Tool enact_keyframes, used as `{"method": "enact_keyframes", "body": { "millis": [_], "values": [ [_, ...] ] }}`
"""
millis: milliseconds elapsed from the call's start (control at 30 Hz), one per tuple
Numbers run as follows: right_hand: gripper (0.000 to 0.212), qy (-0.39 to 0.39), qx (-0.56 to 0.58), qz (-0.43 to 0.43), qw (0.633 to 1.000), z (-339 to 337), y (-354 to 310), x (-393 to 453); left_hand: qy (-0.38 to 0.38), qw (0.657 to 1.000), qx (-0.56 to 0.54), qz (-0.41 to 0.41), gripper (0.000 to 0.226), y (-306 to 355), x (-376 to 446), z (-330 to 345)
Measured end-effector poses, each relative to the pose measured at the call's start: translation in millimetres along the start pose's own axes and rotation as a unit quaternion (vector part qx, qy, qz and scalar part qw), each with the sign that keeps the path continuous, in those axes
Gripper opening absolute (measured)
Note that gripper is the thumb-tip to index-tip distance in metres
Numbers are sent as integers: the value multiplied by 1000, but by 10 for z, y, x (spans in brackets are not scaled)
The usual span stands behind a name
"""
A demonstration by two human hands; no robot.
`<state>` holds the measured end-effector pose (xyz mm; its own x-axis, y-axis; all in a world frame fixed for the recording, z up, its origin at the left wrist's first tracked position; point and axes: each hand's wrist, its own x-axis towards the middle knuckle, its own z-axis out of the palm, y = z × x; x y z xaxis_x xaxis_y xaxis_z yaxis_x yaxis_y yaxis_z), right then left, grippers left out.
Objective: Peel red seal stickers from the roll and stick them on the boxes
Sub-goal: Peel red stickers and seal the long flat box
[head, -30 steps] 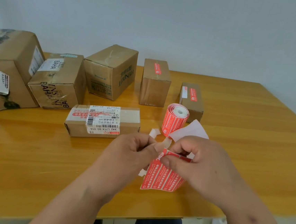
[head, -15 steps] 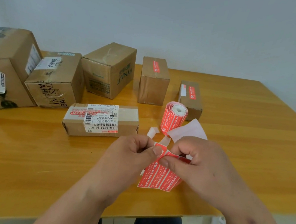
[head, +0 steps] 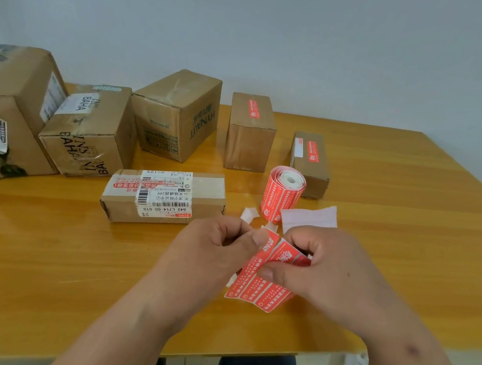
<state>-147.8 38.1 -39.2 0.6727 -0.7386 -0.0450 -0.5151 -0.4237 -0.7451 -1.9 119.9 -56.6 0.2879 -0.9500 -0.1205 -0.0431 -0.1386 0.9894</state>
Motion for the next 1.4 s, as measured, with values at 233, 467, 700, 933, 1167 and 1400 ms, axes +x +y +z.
{"method": "enact_keyframes", "body": {
  "millis": [233, 467, 700, 933, 1167, 1400],
  "values": [
    [19, -15, -35, -10, 999, 27, -9, 2, -22, 995, 93, 21, 29, -50, 47, -42],
    [22, 1, -79, -53, 995, 31, -39, 17, -7, 998, 62, -3, 31, -93, 75, -46],
    [26, -8, -40, -34, 999, 20, -31, 9, -47, 998, 44, -13, 33, -62, 63, -93],
    [18, -34, -1, 39, 999, 20, -8, 31, -20, 999, 37, -4, 40, -67, 54, -40],
    [25, 11, -76, 21, 997, 56, -28, 10, 0, 1000, 10, 0, 21, -86, 53, -2],
    [20, 18, -53, 29, 998, 27, -35, 8, 15, 1000, 20, 4, 21, -83, 45, -15]
  ]
}}
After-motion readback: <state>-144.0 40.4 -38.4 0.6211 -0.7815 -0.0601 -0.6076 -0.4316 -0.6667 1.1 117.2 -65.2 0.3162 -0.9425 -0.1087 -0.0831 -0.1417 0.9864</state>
